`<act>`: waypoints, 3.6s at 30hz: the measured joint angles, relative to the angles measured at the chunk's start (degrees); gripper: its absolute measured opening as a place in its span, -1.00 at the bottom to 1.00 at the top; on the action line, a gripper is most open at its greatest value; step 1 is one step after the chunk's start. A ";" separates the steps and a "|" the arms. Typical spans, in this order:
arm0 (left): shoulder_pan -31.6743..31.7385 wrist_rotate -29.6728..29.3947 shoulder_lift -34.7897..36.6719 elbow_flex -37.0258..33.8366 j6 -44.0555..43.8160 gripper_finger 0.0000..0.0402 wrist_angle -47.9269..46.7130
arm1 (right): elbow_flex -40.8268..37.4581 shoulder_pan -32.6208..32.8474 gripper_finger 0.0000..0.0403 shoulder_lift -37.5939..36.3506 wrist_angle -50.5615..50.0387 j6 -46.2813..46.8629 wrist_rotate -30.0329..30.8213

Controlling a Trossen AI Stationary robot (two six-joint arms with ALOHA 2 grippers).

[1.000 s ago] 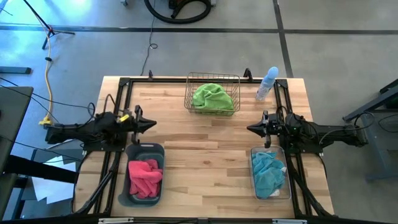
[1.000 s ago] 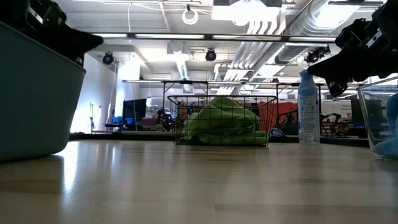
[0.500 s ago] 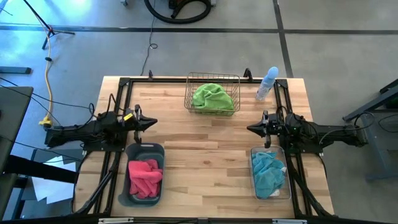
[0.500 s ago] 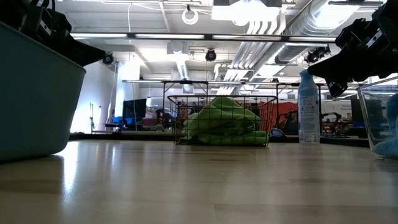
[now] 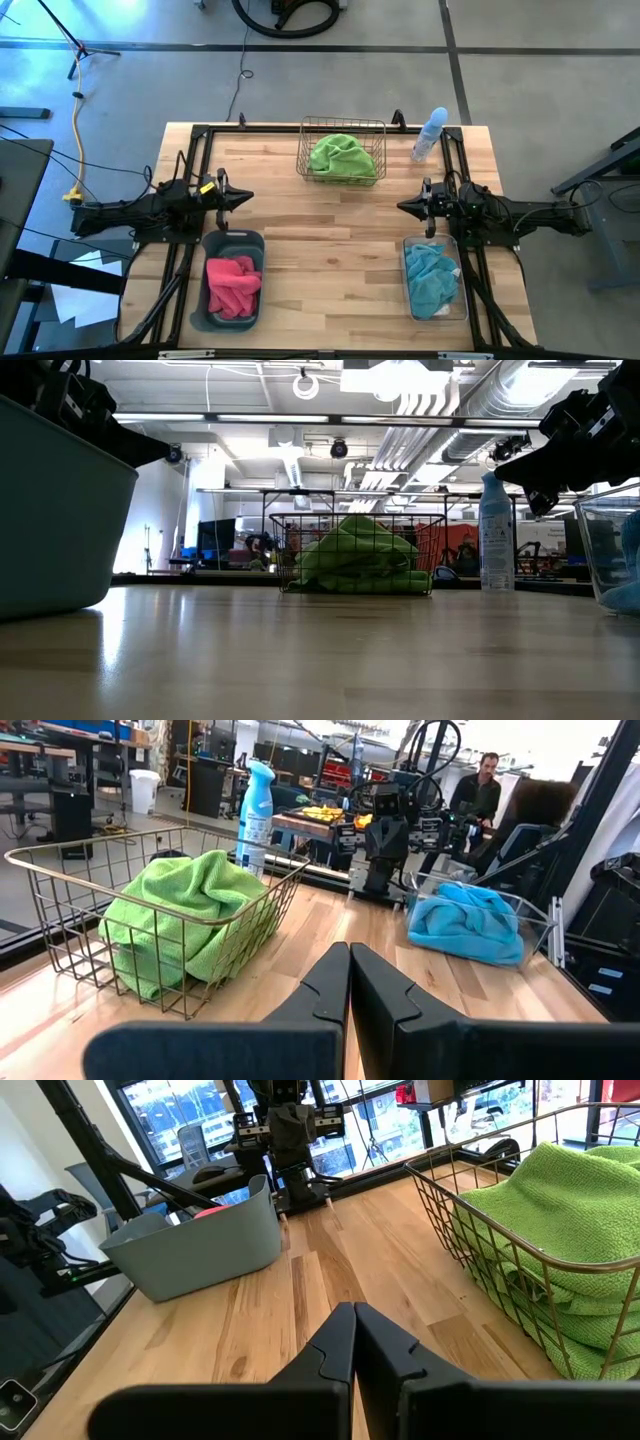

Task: Sort microfiber towel by color & place in baskets
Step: Return to Home Position

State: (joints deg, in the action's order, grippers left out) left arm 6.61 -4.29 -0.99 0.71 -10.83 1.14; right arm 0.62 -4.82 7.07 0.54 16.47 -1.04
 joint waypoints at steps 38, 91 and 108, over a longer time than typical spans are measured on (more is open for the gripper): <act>-0.02 0.15 -0.33 -0.02 0.00 -1.00 -0.02 | 0.07 1.88 -1.00 -6.69 -0.24 -14.97 0.76; -0.02 0.11 -0.33 -0.02 0.00 -1.00 -0.02 | 0.04 1.86 -1.00 -6.67 -0.20 -14.95 0.68; 0.00 0.11 -0.33 -0.02 0.01 -1.00 -0.02 | 0.04 1.86 -1.00 -6.67 -0.20 -14.95 0.68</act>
State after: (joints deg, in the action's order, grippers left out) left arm 6.61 -4.19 -1.32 0.69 -10.82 1.12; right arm 0.67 -2.96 0.40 0.34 1.52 -0.36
